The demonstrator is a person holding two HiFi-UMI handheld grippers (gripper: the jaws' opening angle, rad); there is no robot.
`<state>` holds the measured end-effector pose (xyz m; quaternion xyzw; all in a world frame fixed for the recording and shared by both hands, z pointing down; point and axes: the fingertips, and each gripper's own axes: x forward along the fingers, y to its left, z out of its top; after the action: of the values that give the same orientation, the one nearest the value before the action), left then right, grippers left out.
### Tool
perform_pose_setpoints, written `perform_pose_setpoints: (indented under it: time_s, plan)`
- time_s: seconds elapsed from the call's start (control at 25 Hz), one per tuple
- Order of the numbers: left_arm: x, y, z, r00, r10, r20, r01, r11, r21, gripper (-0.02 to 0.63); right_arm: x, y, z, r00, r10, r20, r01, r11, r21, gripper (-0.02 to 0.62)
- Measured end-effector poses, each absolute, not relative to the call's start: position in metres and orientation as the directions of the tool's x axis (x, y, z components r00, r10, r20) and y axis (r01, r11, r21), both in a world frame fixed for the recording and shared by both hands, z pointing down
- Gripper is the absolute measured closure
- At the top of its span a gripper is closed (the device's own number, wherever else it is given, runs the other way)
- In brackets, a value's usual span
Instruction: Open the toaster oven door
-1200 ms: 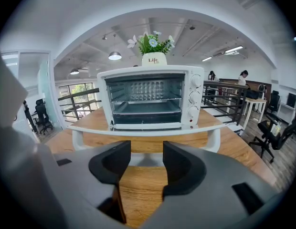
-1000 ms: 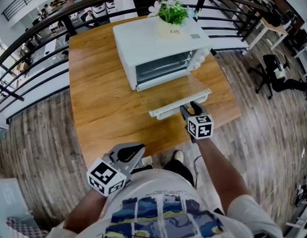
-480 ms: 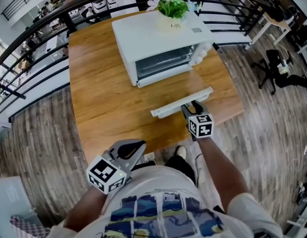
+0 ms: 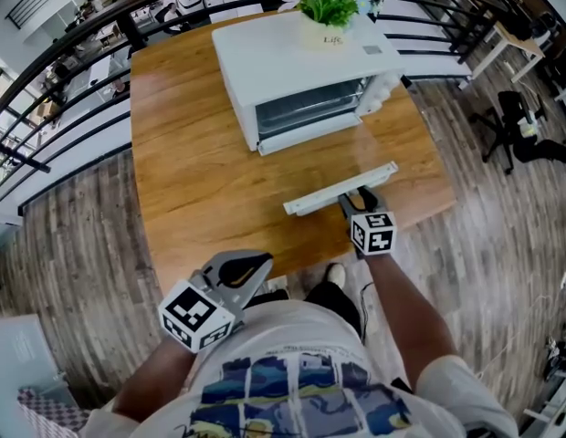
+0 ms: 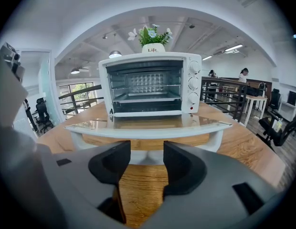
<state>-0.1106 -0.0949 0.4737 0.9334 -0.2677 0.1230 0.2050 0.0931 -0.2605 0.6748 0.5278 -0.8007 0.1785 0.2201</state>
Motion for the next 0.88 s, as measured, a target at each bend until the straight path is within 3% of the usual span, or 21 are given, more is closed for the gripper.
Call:
perform_pose_setpoints:
  time_s: [0.88]
  plan:
    - [-0.107, -0.107, 0.476, 0.825, -0.442, 0.353, -0.55, -0.773, 0.318, 0.604, 0.101, -0.257, 0.725, -0.345, -0.727, 0.594, -0.919, 0.389, -0.057, 0.354]
